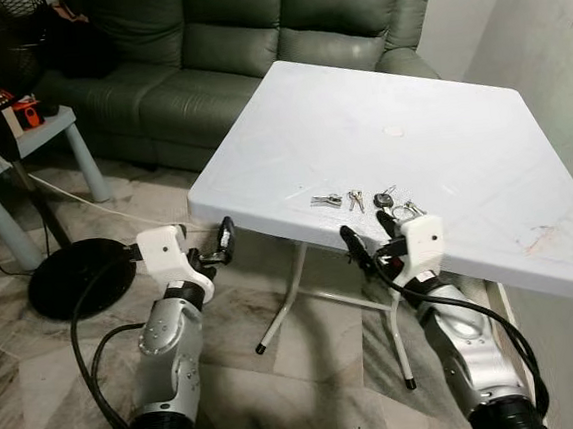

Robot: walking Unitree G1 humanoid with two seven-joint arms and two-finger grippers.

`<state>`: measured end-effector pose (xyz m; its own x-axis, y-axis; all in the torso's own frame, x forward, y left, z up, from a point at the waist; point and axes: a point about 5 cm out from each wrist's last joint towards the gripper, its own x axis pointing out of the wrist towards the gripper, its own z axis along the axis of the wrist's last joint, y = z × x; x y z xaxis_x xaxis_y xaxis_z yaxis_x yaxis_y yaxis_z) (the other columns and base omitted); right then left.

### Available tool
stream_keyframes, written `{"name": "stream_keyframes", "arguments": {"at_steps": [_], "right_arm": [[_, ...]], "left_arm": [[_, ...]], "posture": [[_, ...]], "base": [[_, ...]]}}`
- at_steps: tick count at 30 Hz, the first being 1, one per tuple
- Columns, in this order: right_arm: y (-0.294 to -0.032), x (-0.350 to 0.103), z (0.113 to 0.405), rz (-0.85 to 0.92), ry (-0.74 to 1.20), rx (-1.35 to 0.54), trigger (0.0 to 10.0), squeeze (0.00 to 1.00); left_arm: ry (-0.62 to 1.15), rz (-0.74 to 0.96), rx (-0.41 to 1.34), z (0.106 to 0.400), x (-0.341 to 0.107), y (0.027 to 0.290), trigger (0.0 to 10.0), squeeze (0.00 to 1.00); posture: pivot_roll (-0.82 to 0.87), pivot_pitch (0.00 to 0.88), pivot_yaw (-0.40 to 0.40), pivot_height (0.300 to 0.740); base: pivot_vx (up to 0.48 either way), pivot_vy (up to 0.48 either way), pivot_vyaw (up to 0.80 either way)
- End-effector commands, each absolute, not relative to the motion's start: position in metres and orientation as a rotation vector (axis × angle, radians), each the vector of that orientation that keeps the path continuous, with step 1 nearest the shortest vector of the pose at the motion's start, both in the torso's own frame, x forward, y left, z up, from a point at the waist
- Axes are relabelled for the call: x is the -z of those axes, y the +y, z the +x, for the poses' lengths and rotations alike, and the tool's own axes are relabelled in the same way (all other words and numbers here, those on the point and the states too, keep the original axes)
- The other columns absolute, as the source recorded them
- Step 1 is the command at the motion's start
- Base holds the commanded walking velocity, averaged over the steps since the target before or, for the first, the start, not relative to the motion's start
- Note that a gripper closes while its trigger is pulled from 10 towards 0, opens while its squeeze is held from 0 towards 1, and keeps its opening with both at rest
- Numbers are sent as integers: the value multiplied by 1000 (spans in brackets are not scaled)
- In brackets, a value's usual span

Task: Hang keys on a hook

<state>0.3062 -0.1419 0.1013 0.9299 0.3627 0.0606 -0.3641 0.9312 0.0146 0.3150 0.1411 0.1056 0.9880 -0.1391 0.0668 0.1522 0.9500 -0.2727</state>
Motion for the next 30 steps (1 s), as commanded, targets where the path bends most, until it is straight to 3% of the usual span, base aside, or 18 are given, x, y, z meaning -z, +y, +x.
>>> {"name": "stream_keyframes", "arguments": {"at_steps": [1, 30], "right_arm": [[-147, -102, 308, 31, -48, -358, 10000, 0], [-144, -101, 311, 41, -41, -356, 10000, 0]], "left_arm": [[-41, -272, 173, 315, -107, 135, 10000, 0], [-44, -254, 176, 317, -109, 135, 10000, 0]], "posture": [[26, 0, -101, 715], [34, 0, -96, 715]], "base": [[0, 0, -756], [0, 0, -733]]}}
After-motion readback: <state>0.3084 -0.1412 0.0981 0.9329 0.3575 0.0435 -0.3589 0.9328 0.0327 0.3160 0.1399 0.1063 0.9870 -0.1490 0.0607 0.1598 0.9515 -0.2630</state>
